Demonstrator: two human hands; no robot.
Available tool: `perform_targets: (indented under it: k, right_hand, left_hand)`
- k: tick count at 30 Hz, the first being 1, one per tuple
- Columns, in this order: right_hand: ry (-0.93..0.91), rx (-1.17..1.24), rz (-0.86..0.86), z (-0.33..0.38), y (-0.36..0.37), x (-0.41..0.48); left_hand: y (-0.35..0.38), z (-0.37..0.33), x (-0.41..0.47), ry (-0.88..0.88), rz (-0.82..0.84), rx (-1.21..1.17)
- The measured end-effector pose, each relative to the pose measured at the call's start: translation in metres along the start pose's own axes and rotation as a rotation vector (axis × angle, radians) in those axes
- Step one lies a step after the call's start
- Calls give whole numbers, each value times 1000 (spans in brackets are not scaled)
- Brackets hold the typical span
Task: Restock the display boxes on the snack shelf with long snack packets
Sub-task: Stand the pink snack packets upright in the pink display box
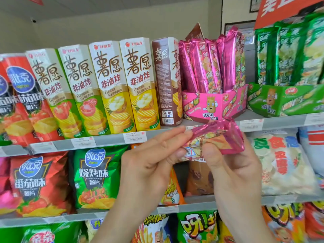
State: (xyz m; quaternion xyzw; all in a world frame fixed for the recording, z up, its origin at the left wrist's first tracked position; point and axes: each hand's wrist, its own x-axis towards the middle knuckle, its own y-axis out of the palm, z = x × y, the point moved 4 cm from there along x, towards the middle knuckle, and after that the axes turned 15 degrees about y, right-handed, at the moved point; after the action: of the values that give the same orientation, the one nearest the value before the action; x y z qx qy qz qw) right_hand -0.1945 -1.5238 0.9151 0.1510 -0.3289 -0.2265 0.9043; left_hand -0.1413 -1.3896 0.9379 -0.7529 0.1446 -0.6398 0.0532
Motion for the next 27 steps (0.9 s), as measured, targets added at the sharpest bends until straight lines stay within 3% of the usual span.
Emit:
perform_targets:
  k: [4, 6, 9, 12, 19, 27]
  right_hand:
    - [-20, -19, 67, -2, 13, -2]
    - [-81, -147, 123, 3, 15, -1]
    - [-110, -384, 200, 3, 17, -2]
    - [-137, -525, 254, 3, 17, -4]
    - [-188, -817, 252, -1, 17, -6]
    - [-91, -922, 264, -9, 13, -6]
  left_hand:
    - [9, -2, -10, -153, -100, -125]
    - [5, -4, -9, -194, -161, -156]
    - [-2, -8, 2, -333, -261, -393]
    - [-6, -7, 9, -435, -255, -414]
    - [-13, -7, 12, -381, -305, -281]
    - [-14, 0, 6, -285, -395, -116]
